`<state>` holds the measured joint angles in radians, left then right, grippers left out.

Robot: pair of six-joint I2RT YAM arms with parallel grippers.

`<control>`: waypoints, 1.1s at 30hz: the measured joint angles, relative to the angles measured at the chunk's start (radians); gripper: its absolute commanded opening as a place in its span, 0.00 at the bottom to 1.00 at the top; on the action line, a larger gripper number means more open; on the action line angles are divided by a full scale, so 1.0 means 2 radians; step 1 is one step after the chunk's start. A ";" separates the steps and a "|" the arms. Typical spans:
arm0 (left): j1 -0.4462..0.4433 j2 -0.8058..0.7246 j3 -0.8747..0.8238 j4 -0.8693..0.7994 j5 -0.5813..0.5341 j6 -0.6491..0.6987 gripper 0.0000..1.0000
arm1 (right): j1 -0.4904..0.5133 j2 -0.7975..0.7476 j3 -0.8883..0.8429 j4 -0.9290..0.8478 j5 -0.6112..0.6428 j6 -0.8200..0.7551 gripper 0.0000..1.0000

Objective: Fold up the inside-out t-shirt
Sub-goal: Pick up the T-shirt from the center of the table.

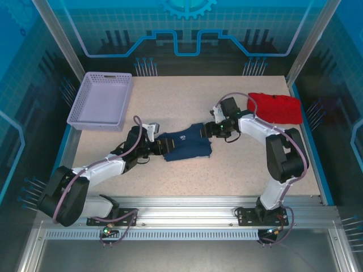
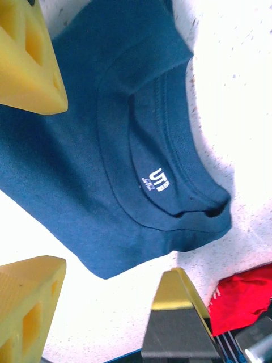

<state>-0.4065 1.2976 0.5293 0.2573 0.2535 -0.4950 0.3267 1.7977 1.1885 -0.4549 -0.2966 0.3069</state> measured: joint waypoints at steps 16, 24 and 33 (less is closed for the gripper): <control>0.018 -0.042 -0.019 -0.038 -0.011 0.004 0.69 | 0.046 0.085 0.029 0.022 -0.013 0.023 0.30; 0.027 -0.066 -0.025 -0.054 -0.019 0.004 0.69 | 0.048 0.077 0.027 0.031 -0.024 0.020 0.00; 0.043 -0.148 -0.025 -0.101 -0.052 0.002 0.70 | -0.025 -0.034 0.040 -0.033 0.025 -0.068 0.00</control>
<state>-0.3195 1.0019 0.4793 0.0555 0.1486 -0.4911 0.2768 1.7302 1.2694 -0.5217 -0.2466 0.1719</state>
